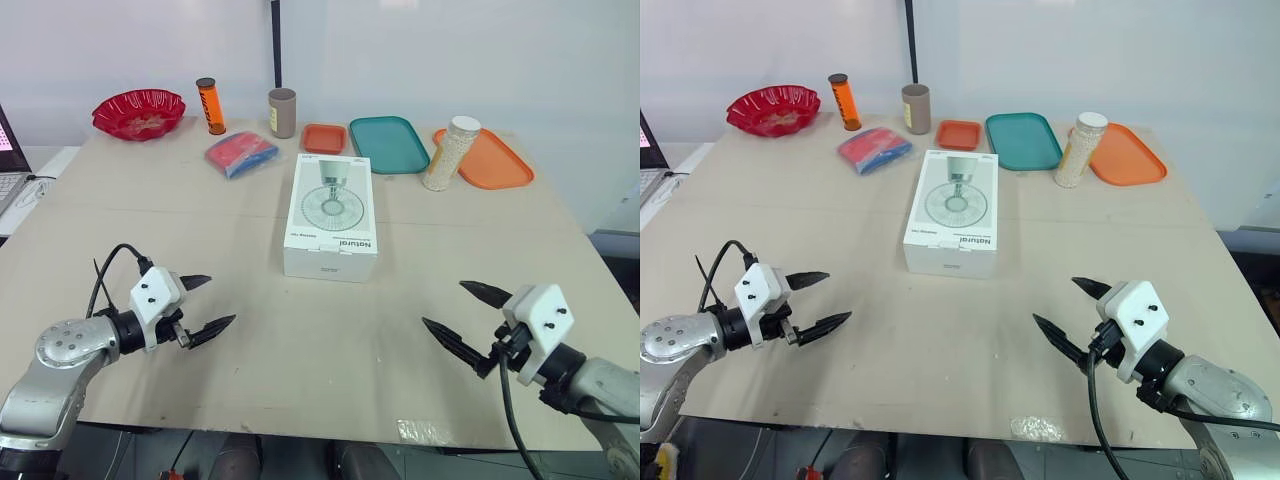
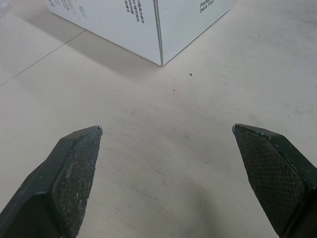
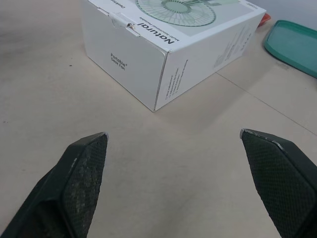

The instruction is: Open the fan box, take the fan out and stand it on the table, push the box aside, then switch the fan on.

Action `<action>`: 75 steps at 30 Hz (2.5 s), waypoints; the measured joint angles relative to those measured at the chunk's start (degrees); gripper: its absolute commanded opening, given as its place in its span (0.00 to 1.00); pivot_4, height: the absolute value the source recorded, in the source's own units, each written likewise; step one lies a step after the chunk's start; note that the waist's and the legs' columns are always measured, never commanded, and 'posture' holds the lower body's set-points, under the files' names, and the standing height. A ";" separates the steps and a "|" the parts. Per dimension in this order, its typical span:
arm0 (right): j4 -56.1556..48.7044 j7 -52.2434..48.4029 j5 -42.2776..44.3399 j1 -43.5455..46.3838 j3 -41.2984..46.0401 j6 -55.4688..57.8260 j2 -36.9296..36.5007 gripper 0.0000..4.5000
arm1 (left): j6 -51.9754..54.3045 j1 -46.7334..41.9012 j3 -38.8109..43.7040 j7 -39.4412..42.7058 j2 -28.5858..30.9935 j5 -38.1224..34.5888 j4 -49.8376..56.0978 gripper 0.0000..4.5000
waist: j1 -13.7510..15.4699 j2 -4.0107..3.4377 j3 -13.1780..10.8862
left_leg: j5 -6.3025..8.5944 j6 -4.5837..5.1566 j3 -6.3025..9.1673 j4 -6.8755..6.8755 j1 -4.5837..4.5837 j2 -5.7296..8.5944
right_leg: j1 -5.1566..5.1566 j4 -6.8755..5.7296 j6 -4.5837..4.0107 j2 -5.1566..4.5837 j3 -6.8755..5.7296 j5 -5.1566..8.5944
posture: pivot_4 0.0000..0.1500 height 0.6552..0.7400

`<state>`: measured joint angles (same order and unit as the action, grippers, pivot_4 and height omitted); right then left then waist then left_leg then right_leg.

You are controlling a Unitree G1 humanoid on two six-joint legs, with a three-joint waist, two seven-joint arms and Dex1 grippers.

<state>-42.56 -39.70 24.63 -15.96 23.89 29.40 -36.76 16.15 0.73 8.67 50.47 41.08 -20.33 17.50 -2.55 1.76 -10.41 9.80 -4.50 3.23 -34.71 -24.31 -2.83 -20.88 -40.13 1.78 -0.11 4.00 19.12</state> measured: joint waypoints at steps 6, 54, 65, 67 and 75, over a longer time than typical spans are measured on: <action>0.00 0.06 0.12 0.26 -0.49 0.18 -0.08 0.98 | 0.01 1.02 -0.06 -1.88 -2.64 -0.03 1.24 1.00 | 0.01 -0.03 0.02 | 0.00 0.00 -0.02 0.00 0.00 0.00 | 0.00 0.00 0.00 -0.01 0.03 0.00 | 1.00 1.00; 2.23 -0.01 2.30 3.72 -1.74 1.42 -2.84 1.00 | 22.02 -17.25 -0.50 -5.65 -1.67 -15.01 2.41 0.06 | 0.02 0.00 0.04 | 0.00 0.00 0.05 -0.04 -0.01 0.04 | 0.04 -0.02 0.02 0.00 -0.05 0.01 | 1.00 1.00; 2.49 0.37 2.16 6.53 -4.86 1.51 -2.85 1.00 | 36.34 -31.45 -6.21 -17.60 -7.20 -17.67 1.30 0.00 | 0.13 0.00 0.05 | -0.01 -0.01 0.09 -0.15 0.01 0.10 | 0.15 -0.03 0.03 0.01 -0.02 0.00 | 1.00 1.00; 2.65 0.70 2.14 7.03 -5.64 1.52 -2.85 1.00 | 34.92 -32.64 -8.83 -18.84 -9.11 -14.54 -1.28 0.00 | 0.19 0.00 0.05 | -0.01 -0.01 0.10 -0.15 0.00 0.11 | 0.14 -0.02 0.04 0.01 0.00 0.01 | 1.00 1.00; 2.38 3.01 2.09 11.15 -8.77 4.63 -3.28 1.00 | 27.29 -42.84 -16.87 -22.43 -20.41 -4.72 -16.81 0.00 | 0.63 0.00 0.04 | -0.01 -0.01 0.12 -0.19 -0.02 0.16 | 0.15 -0.03 0.05 0.02 0.06 0.02 | 1.00 1.00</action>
<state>-40.18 -36.70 26.72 -4.81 15.12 34.03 -40.04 43.44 -42.12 -8.19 28.04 20.67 -25.05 0.69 -1.92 1.76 -10.37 9.79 -4.52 3.34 -34.90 -24.33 -2.68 -20.73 -40.16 1.82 -0.09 4.07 19.14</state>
